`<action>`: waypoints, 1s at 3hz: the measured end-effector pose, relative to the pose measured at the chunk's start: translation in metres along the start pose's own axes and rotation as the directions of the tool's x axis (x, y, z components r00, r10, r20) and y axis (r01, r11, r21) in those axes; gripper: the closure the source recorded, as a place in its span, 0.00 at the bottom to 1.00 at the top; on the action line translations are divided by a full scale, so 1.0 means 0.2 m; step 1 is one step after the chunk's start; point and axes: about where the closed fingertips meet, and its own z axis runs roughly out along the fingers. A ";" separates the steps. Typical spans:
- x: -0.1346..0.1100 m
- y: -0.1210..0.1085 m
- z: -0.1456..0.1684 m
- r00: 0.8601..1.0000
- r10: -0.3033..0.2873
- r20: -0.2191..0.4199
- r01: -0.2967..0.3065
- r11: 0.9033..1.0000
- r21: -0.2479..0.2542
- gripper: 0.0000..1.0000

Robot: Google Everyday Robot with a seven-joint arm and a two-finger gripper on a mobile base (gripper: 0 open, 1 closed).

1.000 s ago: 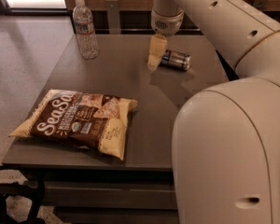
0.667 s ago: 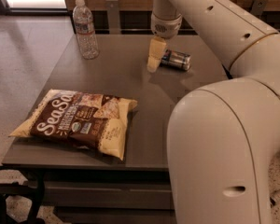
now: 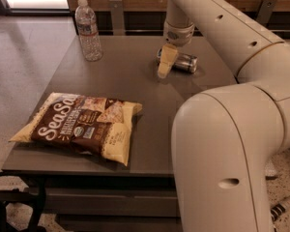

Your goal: Place redbull can upright

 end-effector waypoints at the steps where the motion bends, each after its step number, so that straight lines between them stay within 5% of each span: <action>1: -0.02 0.00 0.01 1.000 -0.004 0.006 0.003 1.000 0.004 0.25; 3: -0.04 -0.01 0.05 1.000 -0.005 0.013 0.005 1.000 0.008 0.70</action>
Offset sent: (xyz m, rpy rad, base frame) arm 0.0022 0.0017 -0.0017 0.0019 -0.0053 0.0032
